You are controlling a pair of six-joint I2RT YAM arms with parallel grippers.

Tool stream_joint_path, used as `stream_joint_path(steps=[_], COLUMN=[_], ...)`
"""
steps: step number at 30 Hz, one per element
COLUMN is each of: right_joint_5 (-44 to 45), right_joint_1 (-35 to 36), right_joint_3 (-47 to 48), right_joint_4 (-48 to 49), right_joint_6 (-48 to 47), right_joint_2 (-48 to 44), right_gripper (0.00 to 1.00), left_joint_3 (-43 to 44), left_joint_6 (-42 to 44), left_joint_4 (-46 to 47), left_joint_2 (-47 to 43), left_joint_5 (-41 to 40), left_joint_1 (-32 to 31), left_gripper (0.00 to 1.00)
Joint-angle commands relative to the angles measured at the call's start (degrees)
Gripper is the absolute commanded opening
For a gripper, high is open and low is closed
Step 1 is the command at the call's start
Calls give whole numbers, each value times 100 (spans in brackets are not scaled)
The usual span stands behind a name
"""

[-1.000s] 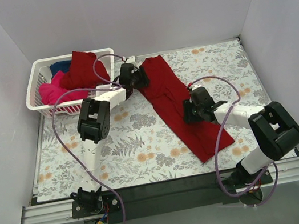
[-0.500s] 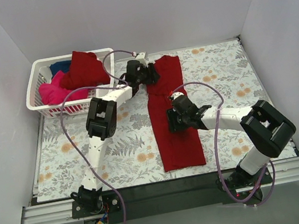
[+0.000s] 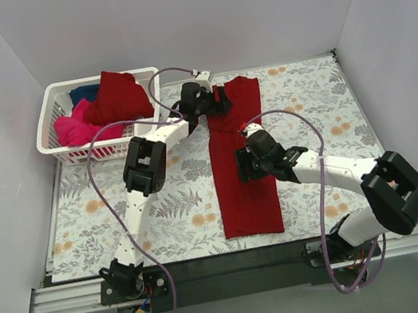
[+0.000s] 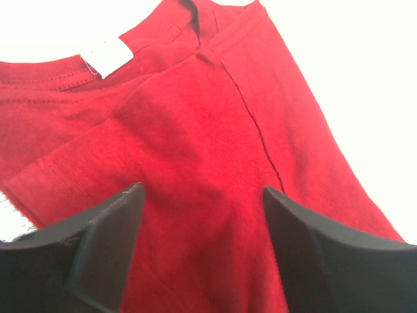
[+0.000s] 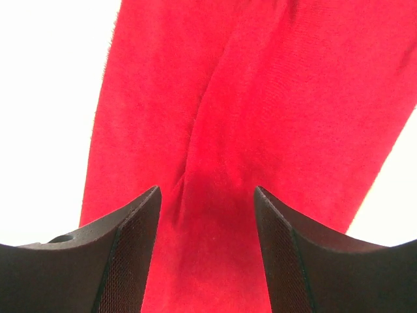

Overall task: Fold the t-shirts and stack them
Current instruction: Fold the tshirt

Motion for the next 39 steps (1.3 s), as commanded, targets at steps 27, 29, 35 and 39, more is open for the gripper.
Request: stream_joint_path(steps=[27,29,35,39], right_joint_5=[-704,-783,-1126,-1205], right_joint_1=[-43,-34,-17,97], right_joint_3=[-1573,-1669,-1792,-1872], right_joint_4=[-2485,-2599,-2731,-2722], right_joint_6=[816,851,983,1176], right_joint_2=[-2820,-2899,-3057,-3084], right_gripper=[57,55,52,50], left_joint_3=[-7920,-8087,-8282,-8378], left_joint_6=[-2311,-2592,-2882,-2997], left_joint_4=[-1365,-1681,-1937,-1989], left_joint_2=[-7753,-7895,-7966,-7642], left_joint_5=[-1747,-1369,-849,-797], left_joint_1=[-1754,-1833,-2228,-2457], left_gripper=[79,78,75,72])
